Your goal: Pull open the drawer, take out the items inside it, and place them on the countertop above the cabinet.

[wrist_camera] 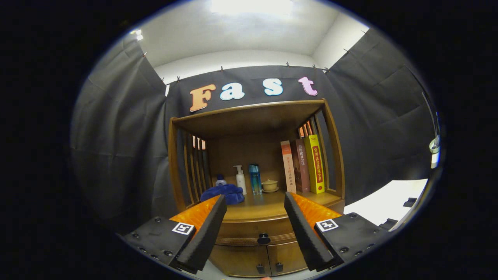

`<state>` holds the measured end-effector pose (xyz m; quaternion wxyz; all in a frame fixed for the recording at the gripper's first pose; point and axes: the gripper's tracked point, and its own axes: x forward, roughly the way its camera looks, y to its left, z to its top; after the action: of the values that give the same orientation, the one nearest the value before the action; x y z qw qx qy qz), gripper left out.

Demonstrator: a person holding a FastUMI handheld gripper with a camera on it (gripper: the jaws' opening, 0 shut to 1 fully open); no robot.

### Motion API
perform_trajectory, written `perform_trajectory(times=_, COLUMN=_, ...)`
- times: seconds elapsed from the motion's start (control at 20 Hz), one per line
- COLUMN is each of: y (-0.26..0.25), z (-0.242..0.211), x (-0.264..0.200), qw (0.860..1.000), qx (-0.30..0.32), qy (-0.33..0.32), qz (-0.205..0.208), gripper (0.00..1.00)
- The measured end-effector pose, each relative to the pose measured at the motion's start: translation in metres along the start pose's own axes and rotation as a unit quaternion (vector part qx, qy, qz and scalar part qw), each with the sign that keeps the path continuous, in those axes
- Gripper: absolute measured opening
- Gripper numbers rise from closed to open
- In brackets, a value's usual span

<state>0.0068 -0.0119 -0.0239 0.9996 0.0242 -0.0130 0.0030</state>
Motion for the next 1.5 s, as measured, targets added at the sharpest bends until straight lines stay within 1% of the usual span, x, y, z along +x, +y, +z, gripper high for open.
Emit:
perform_trajectory(times=0.2, y=-0.003, z=-0.055, x=0.018, qw=1.000, qx=-0.013, qy=0.024, qz=0.005, gripper=0.98)
perform_trajectory(times=0.4, y=0.013, z=-0.112, x=0.042, qw=0.998, qx=-0.033, qy=0.040, qz=0.033, gripper=0.98)
perform_trajectory(times=0.55, y=0.016, z=-0.158, x=0.060, qw=0.997, qx=-0.036, qy=0.054, qz=0.049, gripper=0.98)
perform_trajectory(times=0.7, y=0.007, z=-0.196, x=0.074, qw=0.995, qx=-0.061, qy=0.070, qz=0.040, gripper=0.97)
perform_trajectory(times=0.85, y=-0.004, z=-0.243, x=0.077, qw=0.992, qx=-0.051, qy=0.113, qz=0.032, gripper=0.93)
perform_trajectory(times=0.95, y=-0.015, z=-0.257, x=0.083, qw=0.991, qx=-0.051, qy=0.124, qz=0.016, gripper=0.90)
perform_trajectory(times=1.1, y=-0.022, z=-0.272, x=0.089, qw=0.990, qx=-0.058, qy=0.129, qz=0.010, gripper=0.81)
perform_trajectory(times=1.15, y=-0.025, z=-0.275, x=0.091, qw=0.989, qx=-0.067, qy=0.131, qz=0.007, gripper=0.81)
perform_trajectory(times=1.25, y=-0.027, z=-0.287, x=0.093, qw=0.987, qx=-0.075, qy=0.143, qz=0.005, gripper=0.76)
perform_trajectory(times=1.35, y=-0.028, z=-0.295, x=0.099, qw=0.986, qx=-0.068, qy=0.150, qz=0.001, gripper=0.71)
perform_trajectory(times=1.45, y=-0.033, z=-0.294, x=0.105, qw=0.988, qx=-0.062, qy=0.142, qz=-0.008, gripper=0.66)
perform_trajectory(times=1.5, y=-0.036, z=-0.298, x=0.107, qw=0.987, qx=-0.063, qy=0.147, qz=-0.009, gripper=0.60)
